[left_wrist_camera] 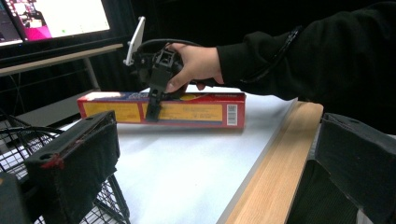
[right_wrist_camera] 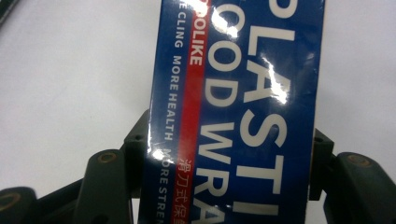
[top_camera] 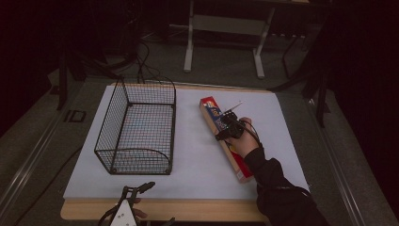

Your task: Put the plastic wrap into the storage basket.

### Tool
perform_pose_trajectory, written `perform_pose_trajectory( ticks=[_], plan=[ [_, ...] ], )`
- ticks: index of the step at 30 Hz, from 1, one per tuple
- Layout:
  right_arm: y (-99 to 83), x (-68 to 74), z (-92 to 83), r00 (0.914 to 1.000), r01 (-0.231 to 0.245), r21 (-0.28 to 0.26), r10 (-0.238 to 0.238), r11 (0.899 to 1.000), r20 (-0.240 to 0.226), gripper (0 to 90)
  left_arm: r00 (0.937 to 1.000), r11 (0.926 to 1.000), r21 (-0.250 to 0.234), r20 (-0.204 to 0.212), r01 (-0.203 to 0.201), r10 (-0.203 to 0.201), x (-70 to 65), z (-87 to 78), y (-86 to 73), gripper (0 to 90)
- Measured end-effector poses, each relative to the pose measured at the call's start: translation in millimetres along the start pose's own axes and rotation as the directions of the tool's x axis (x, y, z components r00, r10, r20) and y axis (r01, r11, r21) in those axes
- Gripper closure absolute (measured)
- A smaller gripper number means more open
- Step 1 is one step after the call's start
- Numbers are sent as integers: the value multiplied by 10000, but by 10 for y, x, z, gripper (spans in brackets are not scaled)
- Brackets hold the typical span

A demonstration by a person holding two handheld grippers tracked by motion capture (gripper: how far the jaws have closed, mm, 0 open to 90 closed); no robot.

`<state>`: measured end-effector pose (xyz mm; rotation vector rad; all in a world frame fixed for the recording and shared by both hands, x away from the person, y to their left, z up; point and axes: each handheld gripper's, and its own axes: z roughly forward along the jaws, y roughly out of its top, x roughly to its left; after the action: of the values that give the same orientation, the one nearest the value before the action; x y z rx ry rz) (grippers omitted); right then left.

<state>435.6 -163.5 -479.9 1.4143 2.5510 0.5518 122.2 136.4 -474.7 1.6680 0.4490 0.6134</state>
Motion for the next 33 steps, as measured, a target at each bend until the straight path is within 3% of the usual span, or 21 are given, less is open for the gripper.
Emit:
perform_pose_trajectory(
  ticks=[20, 21, 33],
  plan=[
    [148, 146, -343, 9990, 417, -1199, -396, 9919, 196, 401, 10000, 10000, 4, -21, 1, -1, -1, 8, 0, 4],
    [188, 201, -417, 9986, 526, -1560, -507, 9864, 161, 402, 10000, 10000, 6, -23, -2, 2, -2, 6, -1, 5],
    [389, 478, -642, 9908, 1354, -2355, -1316, 9624, 318, 404, 10000, 10000, 11, -33, 3, -3, 2, 3, -1, 5]
  ],
)
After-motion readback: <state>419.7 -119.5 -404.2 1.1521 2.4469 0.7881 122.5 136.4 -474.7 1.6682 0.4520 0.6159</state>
